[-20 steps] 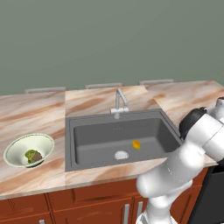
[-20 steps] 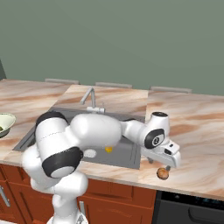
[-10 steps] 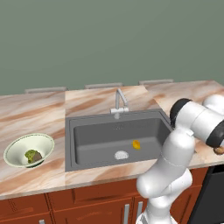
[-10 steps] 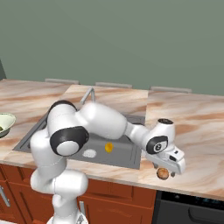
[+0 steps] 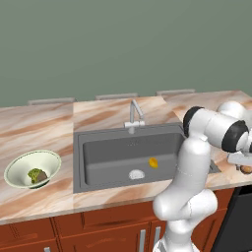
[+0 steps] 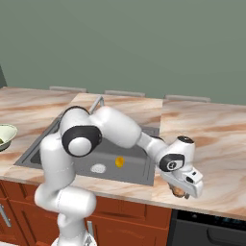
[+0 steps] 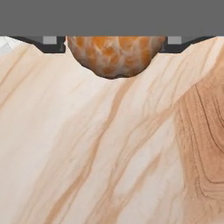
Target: There is a mixed pile of frozen fruits and vegetables on the counter. Locate all the frozen vegetables and place the items in a bowl on the counter. Take all the frozen fruits and defrost them in a running sink.
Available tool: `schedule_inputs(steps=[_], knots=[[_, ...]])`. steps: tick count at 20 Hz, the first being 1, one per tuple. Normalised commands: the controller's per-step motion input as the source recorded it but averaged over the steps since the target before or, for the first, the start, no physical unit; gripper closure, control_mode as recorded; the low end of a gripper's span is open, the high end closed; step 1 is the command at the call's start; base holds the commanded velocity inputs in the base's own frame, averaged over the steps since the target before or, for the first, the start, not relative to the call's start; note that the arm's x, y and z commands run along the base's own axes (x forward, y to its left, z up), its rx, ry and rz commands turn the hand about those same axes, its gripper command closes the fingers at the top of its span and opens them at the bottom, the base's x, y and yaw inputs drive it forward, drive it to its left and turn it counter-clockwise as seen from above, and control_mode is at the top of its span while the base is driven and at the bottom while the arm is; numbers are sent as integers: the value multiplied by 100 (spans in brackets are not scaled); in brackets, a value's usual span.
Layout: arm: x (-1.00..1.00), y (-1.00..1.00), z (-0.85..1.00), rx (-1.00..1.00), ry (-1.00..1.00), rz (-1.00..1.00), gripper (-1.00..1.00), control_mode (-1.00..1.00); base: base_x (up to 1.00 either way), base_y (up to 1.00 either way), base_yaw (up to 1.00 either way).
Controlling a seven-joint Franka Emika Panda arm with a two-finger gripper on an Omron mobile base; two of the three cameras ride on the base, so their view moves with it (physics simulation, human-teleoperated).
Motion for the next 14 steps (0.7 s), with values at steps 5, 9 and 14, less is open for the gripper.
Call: schedule_inputs(steps=[5, 9, 14], knots=[[0, 2, -2, 0, 0, 0, 100, -100, 0, 0, 0], [-3, 46, 86, 4, -3, 3, 100, -100, 0, 0, 0], [5, 94, 100, 1, -7, 8, 100, -100, 0, 0, 0]])
